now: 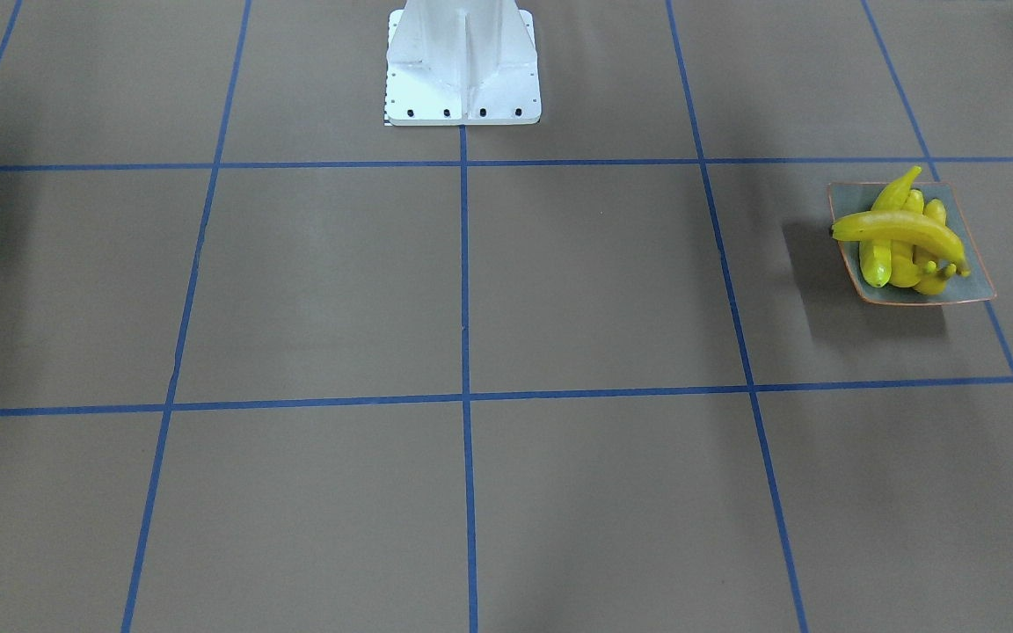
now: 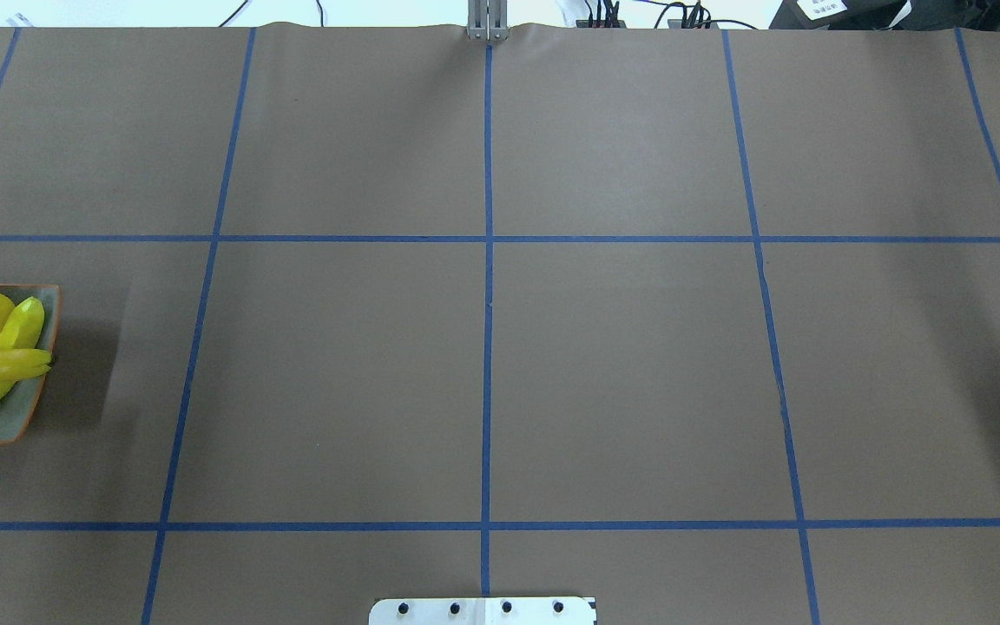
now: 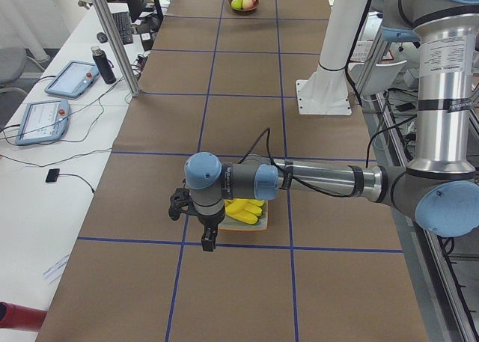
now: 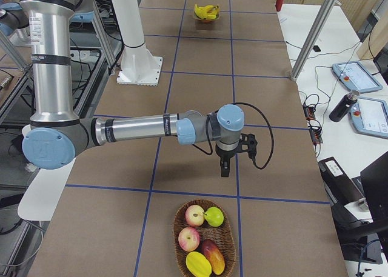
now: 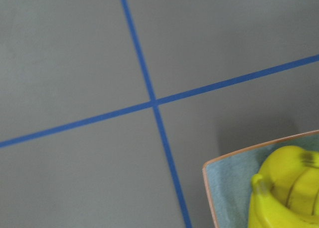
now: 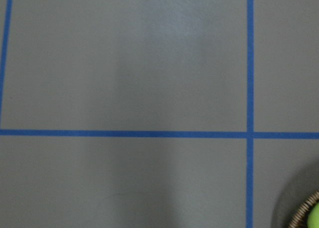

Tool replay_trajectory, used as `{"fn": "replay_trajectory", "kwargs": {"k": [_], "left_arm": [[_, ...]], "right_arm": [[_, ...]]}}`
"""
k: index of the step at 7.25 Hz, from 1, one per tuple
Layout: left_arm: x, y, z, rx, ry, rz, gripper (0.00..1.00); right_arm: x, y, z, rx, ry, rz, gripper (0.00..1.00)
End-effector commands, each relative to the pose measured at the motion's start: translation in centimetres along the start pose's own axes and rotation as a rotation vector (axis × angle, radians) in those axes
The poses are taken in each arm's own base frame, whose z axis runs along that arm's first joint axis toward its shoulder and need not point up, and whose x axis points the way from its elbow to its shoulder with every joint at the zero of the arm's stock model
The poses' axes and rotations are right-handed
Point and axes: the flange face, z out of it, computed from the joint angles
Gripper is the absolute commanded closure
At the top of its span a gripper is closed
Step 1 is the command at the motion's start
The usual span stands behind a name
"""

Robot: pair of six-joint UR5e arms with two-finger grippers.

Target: Transfer all bananas from basket to plate

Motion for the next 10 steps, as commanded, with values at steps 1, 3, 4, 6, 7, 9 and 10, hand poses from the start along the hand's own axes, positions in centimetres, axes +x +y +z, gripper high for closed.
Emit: {"fn": "replay_trajectory", "kwargs": {"k": [1,3,4,6,7,9,10], "left_arm": [[0.2,2.0,-0.2,0.002,-0.009,0.001,0.00],[0.9,3.3,-0.9,0.014,-0.005,0.014,0.00],[0.9,3.3,-0.9,0.013,-0.005,0.013,0.00],[0.8,3.8,-0.7,0.009,-0.008,0.010,0.00],[0.7,3.9,-0.7,0.006,-0.009,0.008,0.00],[0.5,4.2,-0.3,-0.001,-0.009,0.000,0.00],[0.5,4.4,-0.2,-0.004,-0.008,-0.002,0.00]], "right_arm": [[2.7,2.5,0.8,-0.011,0.078,0.029,0.00],[2.9,2.7,0.9,-0.013,0.077,0.029,0.00],[2.8,2.7,0.9,-0.008,0.076,0.020,0.00],[3.0,3.1,1.1,0.002,0.074,0.009,0.00],[3.3,3.6,1.3,0.006,0.072,0.005,0.00],[3.6,3.9,1.6,0.004,0.072,0.007,0.00],[3.6,4.0,1.6,0.004,0.072,0.005,0.00]]}}
